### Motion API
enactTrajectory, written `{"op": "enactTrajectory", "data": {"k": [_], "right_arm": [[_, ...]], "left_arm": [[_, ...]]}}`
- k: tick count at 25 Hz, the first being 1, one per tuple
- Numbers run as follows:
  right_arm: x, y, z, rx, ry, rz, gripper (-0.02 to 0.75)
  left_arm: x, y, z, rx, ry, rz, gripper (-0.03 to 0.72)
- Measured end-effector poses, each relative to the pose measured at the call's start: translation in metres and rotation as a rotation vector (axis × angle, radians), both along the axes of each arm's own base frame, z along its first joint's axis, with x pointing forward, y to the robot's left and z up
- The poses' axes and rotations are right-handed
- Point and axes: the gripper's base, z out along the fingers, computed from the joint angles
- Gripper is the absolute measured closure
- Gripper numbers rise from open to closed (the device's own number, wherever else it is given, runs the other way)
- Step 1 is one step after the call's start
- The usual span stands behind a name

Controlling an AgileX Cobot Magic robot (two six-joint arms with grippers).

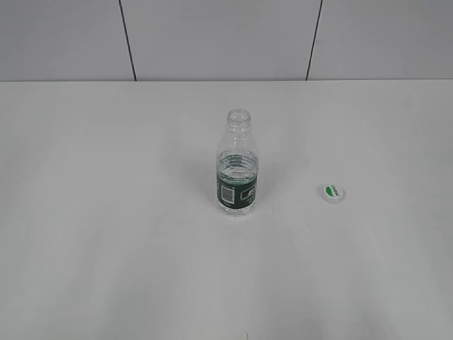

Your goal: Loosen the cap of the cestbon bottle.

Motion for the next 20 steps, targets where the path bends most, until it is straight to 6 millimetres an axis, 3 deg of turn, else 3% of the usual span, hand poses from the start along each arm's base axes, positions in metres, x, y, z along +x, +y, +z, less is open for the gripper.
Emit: {"op": "enactTrajectory", "data": {"k": [20], "right_arm": [[0.0000,0.0000,0.0000,0.000,0.000,0.000,0.155]], "left_arm": [[0.0000,0.0000,0.0000,0.000,0.000,0.000,0.196]]}}
